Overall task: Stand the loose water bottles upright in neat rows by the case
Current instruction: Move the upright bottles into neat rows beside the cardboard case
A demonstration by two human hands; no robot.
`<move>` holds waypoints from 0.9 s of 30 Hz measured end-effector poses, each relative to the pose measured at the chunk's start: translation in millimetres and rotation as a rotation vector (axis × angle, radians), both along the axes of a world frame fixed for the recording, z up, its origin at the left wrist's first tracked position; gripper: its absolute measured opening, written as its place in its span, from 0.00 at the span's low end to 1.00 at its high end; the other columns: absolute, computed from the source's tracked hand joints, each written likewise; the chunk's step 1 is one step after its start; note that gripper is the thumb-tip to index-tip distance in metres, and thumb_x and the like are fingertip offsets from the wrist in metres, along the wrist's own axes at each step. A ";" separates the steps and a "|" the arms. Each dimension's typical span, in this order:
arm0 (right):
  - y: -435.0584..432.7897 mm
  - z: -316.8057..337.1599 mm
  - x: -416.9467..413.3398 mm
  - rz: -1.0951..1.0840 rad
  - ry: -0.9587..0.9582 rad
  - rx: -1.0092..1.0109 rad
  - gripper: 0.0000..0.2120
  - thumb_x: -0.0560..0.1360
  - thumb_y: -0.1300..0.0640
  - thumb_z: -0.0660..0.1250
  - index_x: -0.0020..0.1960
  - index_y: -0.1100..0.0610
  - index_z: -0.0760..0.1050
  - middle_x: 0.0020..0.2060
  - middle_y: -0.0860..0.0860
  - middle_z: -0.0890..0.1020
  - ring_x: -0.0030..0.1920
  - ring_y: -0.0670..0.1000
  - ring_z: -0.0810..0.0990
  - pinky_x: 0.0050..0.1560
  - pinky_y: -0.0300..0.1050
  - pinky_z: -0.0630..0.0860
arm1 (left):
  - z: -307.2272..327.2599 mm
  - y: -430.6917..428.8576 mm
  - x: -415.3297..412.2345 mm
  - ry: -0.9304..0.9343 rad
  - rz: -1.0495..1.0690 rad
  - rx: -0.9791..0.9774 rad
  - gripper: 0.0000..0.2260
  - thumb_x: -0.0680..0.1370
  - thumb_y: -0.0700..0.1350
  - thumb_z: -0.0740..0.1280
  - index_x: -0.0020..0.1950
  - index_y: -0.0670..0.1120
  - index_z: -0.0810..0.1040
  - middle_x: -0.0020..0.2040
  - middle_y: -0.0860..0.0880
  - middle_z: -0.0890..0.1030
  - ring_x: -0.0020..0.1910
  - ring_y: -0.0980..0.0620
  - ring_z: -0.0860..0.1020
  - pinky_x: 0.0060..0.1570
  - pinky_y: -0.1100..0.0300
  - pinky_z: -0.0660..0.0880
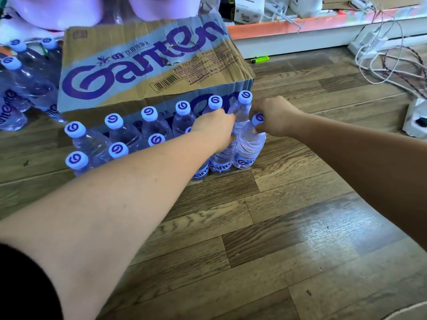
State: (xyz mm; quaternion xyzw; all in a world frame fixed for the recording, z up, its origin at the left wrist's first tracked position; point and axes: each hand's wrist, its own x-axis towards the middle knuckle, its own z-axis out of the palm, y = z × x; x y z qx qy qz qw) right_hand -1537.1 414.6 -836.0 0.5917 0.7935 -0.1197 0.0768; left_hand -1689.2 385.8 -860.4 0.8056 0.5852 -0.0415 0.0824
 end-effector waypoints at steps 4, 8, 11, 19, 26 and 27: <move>-5.2 6.1 -8.2 0.025 -0.103 0.001 0.20 0.72 0.51 0.69 0.62 0.54 0.73 0.57 0.56 0.77 0.58 0.59 0.75 0.46 0.46 0.70 | 14.3 -2.9 -9.6 -0.011 -0.074 0.009 0.16 0.78 0.50 0.60 0.62 0.43 0.67 0.57 0.42 0.72 0.53 0.39 0.75 0.40 0.52 0.68; -1.3 32.3 -42.6 0.090 -0.114 0.162 0.19 0.75 0.47 0.63 0.62 0.54 0.72 0.61 0.57 0.73 0.62 0.60 0.73 0.52 0.50 0.73 | 55.3 -0.3 -54.6 -0.080 -0.077 0.118 0.21 0.78 0.52 0.60 0.69 0.45 0.65 0.63 0.44 0.72 0.62 0.41 0.72 0.53 0.49 0.71; 6.5 55.6 -94.4 0.158 -0.018 0.195 0.22 0.76 0.46 0.62 0.67 0.55 0.69 0.65 0.56 0.71 0.65 0.60 0.72 0.59 0.53 0.73 | 79.7 0.0 -115.8 -0.098 0.027 0.177 0.24 0.79 0.53 0.60 0.72 0.46 0.61 0.66 0.44 0.71 0.65 0.42 0.70 0.57 0.47 0.73; 5.6 70.7 -269.2 0.379 0.058 0.106 0.29 0.78 0.47 0.60 0.75 0.56 0.58 0.74 0.54 0.62 0.72 0.57 0.64 0.68 0.52 0.66 | 91.7 -32.0 -333.1 0.061 0.319 0.114 0.27 0.79 0.51 0.60 0.75 0.41 0.57 0.72 0.40 0.66 0.70 0.40 0.66 0.67 0.48 0.67; 21.8 53.1 -392.3 0.457 0.002 0.077 0.29 0.78 0.47 0.60 0.74 0.59 0.58 0.73 0.58 0.64 0.72 0.59 0.65 0.69 0.51 0.65 | 79.0 -39.6 -506.3 0.053 0.586 0.124 0.27 0.77 0.49 0.64 0.72 0.40 0.62 0.69 0.33 0.68 0.67 0.34 0.69 0.66 0.45 0.67; 28.0 48.4 -410.1 0.466 -0.007 0.075 0.29 0.78 0.47 0.61 0.74 0.59 0.59 0.72 0.58 0.64 0.72 0.59 0.65 0.69 0.50 0.65 | 73.6 -38.8 -525.4 0.056 0.605 0.117 0.27 0.77 0.49 0.64 0.72 0.40 0.61 0.69 0.33 0.68 0.66 0.34 0.69 0.66 0.45 0.68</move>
